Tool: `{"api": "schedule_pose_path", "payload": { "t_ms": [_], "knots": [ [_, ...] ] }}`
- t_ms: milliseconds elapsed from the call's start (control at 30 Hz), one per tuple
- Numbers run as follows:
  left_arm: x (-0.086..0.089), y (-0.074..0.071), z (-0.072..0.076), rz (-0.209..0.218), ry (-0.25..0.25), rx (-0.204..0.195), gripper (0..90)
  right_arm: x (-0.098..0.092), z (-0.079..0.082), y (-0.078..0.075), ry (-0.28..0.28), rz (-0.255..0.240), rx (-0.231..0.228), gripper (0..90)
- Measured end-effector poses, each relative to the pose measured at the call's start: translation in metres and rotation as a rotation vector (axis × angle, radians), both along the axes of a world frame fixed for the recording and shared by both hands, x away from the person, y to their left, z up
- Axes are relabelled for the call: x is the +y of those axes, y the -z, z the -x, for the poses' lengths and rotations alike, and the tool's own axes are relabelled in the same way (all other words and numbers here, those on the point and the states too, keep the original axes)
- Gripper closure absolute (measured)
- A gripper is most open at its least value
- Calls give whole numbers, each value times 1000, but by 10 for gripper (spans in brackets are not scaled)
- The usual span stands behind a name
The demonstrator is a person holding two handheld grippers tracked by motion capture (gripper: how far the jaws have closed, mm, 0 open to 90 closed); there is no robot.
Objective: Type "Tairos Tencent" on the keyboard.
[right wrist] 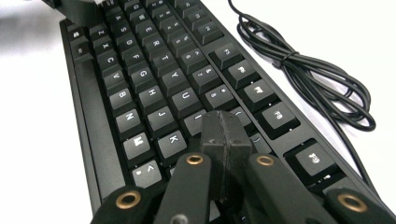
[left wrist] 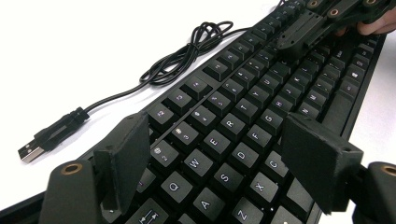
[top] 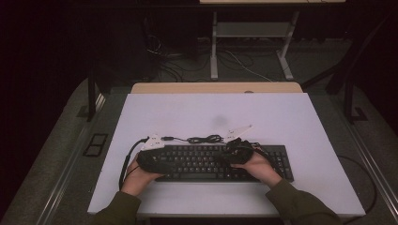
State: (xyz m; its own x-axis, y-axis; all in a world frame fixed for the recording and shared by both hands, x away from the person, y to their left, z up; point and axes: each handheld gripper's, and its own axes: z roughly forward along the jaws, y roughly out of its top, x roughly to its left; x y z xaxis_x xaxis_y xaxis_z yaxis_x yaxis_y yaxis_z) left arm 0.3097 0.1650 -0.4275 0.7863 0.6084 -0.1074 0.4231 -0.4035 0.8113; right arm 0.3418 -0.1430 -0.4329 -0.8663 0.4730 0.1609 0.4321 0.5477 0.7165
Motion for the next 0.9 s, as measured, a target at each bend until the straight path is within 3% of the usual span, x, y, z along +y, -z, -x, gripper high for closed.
{"api": "schedule_pose_path", "payload": {
  "t_ms": [267,533,900],
  "knots": [
    [0,0,0,-1,-1,-3,235,-3,0,-3,12,-15,-9,858],
    [1,-1,0,-1,0,-1,249,-8,-1,-7,31,-47,-14,685],
    [2,-2,1,-5,2,-1,315,-11,-2,-6,54,-51,-17,453]
  ]
}}
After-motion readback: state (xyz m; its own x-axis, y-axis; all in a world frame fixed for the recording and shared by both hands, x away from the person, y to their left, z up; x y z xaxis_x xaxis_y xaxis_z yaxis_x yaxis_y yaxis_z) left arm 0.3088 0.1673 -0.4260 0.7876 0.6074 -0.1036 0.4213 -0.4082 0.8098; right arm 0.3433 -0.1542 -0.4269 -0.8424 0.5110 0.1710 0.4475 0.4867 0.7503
